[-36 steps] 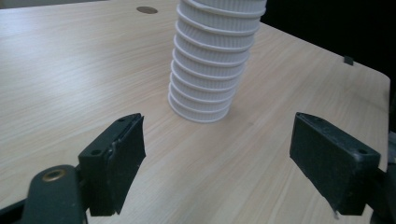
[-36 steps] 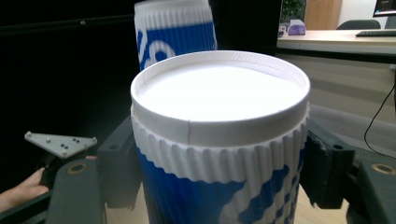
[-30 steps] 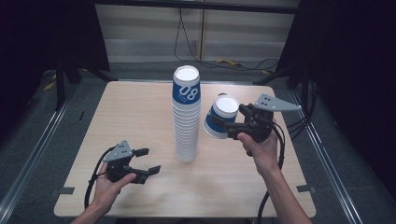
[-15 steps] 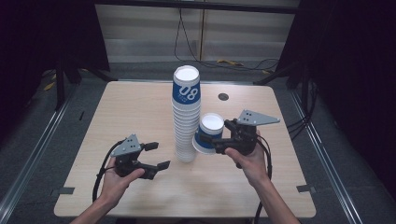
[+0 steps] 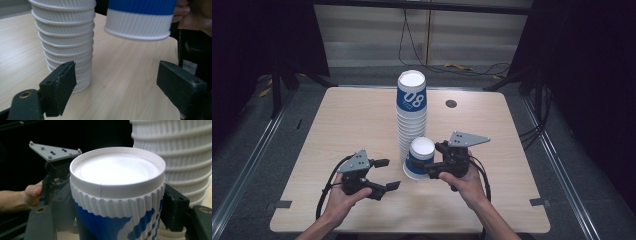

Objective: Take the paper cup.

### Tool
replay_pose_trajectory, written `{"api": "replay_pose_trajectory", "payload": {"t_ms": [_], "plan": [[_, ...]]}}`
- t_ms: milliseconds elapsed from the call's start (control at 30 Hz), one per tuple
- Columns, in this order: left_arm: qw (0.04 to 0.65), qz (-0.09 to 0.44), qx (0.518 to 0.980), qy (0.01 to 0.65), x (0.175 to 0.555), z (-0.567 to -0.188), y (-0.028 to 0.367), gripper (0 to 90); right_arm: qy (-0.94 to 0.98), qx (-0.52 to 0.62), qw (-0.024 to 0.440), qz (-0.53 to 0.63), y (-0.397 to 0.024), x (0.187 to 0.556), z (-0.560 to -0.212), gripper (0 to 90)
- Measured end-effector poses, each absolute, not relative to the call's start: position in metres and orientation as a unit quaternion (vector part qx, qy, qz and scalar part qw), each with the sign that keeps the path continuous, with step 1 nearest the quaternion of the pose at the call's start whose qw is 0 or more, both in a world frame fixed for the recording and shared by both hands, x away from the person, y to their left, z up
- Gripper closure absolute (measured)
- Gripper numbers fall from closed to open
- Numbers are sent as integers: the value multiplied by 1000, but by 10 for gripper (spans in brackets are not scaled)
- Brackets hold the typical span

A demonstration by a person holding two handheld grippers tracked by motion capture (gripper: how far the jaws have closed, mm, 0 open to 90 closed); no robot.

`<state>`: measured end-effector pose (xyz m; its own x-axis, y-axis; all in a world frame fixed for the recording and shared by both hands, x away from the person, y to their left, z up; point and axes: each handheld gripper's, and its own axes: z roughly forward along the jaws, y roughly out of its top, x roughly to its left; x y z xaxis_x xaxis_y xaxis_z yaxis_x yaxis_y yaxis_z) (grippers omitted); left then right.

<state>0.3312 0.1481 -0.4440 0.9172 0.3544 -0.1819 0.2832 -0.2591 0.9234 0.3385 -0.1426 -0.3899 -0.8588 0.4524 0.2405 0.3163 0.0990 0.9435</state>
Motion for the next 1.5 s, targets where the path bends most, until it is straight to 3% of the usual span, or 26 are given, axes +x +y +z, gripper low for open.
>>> {"api": "replay_pose_trajectory", "payload": {"t_ms": [333, 1500], "plan": [[591, 19, 785, 186, 324, -447, 147, 161, 736, 253, 20, 628, -133, 336, -416, 273], [612, -14, 772, 168, 321, -457, 131, 128, 717, 229, -37, 657, -114, 331, -429, 275]]}}
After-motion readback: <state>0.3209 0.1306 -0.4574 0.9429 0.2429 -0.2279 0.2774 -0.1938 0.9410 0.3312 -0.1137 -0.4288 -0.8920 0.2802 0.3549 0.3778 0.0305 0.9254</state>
